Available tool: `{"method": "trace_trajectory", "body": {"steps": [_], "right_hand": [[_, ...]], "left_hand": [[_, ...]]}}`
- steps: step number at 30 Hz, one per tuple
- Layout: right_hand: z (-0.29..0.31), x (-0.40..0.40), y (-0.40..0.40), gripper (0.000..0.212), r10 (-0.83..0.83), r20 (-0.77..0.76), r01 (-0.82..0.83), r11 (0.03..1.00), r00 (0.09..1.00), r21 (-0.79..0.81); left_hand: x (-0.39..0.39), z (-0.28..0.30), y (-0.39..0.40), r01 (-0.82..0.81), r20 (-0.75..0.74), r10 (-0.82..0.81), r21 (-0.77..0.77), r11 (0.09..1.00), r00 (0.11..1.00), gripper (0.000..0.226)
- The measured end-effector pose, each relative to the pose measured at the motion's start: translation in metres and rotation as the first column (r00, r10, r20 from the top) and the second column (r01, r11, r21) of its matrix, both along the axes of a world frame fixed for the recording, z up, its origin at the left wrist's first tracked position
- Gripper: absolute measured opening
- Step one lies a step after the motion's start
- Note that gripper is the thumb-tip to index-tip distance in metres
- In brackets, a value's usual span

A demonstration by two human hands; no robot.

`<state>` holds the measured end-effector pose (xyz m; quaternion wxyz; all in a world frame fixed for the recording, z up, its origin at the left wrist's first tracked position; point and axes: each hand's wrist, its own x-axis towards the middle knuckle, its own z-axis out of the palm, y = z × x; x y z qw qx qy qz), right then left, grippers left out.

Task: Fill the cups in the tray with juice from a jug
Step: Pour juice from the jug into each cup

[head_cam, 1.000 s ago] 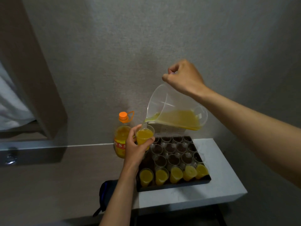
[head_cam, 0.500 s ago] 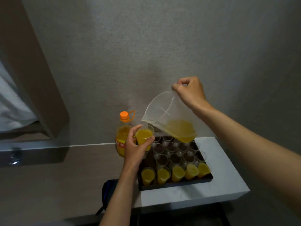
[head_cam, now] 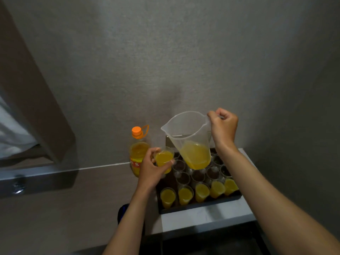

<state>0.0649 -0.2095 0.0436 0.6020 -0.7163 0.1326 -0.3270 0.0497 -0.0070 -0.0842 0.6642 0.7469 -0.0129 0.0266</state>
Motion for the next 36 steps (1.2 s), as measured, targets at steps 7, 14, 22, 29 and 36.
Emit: {"method": "trace_trajectory", "body": {"steps": [7,14,22,29,36], "right_hand": [[-0.025,-0.024,-0.009,0.028,-0.063,-0.009,0.063,0.992,0.998,0.109],[-0.043,-0.04,-0.012,0.039,-0.104,-0.008,0.104,0.982,0.995,0.157],[-0.05,-0.041,-0.01,0.041,-0.154,0.011,0.146,0.958,0.988,0.247],[-0.054,-0.043,-0.014,0.045,-0.185,0.022,0.176,0.958,0.982,0.227],[-0.059,-0.04,-0.015,0.044,-0.193,0.032,0.182,0.959,0.981,0.215]], "left_hand": [[0.019,-0.017,0.001,0.047,-0.021,-0.043,0.263,0.964,0.999,0.053],[0.041,-0.042,-0.002,0.143,-0.114,-0.102,0.454,0.88,0.988,0.054],[0.057,-0.077,-0.013,0.243,-0.212,-0.145,0.573,0.783,0.966,0.057],[0.064,-0.104,-0.012,0.235,-0.217,-0.116,0.678,0.696,0.969,0.065],[0.071,-0.155,-0.007,0.239,-0.266,-0.074,0.662,0.711,0.961,0.065]]}}
